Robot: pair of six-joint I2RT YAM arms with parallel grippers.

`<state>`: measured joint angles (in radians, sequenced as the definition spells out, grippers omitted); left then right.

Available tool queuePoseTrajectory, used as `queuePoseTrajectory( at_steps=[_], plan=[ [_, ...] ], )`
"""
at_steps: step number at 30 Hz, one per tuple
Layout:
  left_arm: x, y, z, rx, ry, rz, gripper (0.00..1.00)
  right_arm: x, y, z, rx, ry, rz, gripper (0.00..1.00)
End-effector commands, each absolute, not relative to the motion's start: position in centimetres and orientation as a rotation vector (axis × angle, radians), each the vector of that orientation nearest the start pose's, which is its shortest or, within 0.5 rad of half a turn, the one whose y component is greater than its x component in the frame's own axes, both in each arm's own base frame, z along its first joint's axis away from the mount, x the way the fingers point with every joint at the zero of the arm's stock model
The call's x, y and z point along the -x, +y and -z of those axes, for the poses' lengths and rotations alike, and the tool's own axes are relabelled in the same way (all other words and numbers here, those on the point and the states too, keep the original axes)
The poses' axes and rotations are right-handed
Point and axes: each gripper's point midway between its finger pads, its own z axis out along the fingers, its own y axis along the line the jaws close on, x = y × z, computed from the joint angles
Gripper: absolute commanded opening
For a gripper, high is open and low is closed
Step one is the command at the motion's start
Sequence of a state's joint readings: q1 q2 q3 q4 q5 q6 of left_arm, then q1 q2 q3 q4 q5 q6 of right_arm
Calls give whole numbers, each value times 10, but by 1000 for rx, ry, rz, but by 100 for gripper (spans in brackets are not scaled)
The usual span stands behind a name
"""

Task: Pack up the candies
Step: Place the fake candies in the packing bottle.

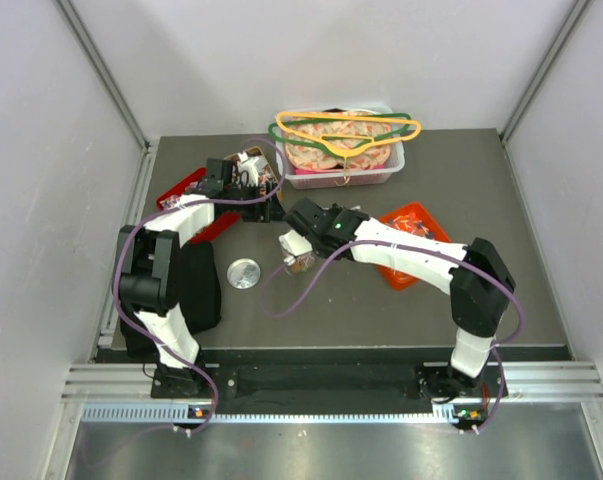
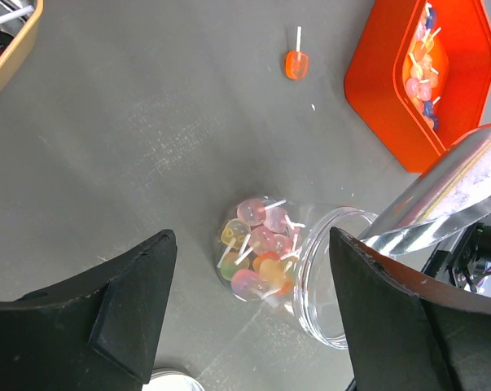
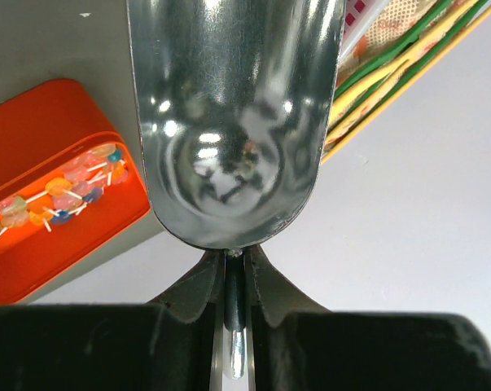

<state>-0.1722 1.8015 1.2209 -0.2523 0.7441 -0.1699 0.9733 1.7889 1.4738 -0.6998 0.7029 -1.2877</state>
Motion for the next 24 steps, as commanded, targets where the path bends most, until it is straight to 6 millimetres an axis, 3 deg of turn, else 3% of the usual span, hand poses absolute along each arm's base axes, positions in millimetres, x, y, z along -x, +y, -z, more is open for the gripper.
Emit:
queuePoseTrajectory(
  at_steps=[1, 6, 8, 9, 11, 12, 15, 17, 19, 21, 22, 24],
  plan=[
    [-397, -199, -133, -399, 2254, 1061, 80, -353, 274, -219, 2071, 1291, 1028, 0],
    [-397, -199, -135, -407, 2249, 1062, 80, -346, 264, -228, 2032, 1405, 910, 0],
    [-395, -199, -135, -415, 2250, 1064, 80, -341, 261, -242, 1949, 1493, 769, 0],
    [-394, -199, -136, -426, 2243, 1057, 80, -341, 248, -244, 1940, 1551, 730, 0],
    [-392, -197, -134, -431, 2252, 1054, 80, -337, 242, -264, 1829, 1621, 588, 0],
    [-391, -197, -133, -435, 2253, 1050, 80, -342, 225, -271, 1778, 1676, 561, 0],
    [-386, -198, -130, -452, 2264, 1063, 80, -335, 200, -288, 1676, 1754, 421, 0],
    [-385, -197, -130, -462, 2264, 1064, 80, -333, 171, -284, 1619, 1838, 373, 0],
    [-382, -198, -129, -472, 2268, 1068, 81, -328, 149, -261, 1609, 1928, 350, 0],
    [-379, -199, -130, -490, 2268, 1070, 81, -323, 138, -251, 1575, 1955, 339, 0],
    [-378, -199, -129, -496, 2268, 1072, 81, -315, 136, -231, 1578, 2007, 289, 0],
    [-376, -200, -130, -509, 2261, 1074, 81, -304, 135, -214, 1549, 2066, 219, 0]
  ],
)
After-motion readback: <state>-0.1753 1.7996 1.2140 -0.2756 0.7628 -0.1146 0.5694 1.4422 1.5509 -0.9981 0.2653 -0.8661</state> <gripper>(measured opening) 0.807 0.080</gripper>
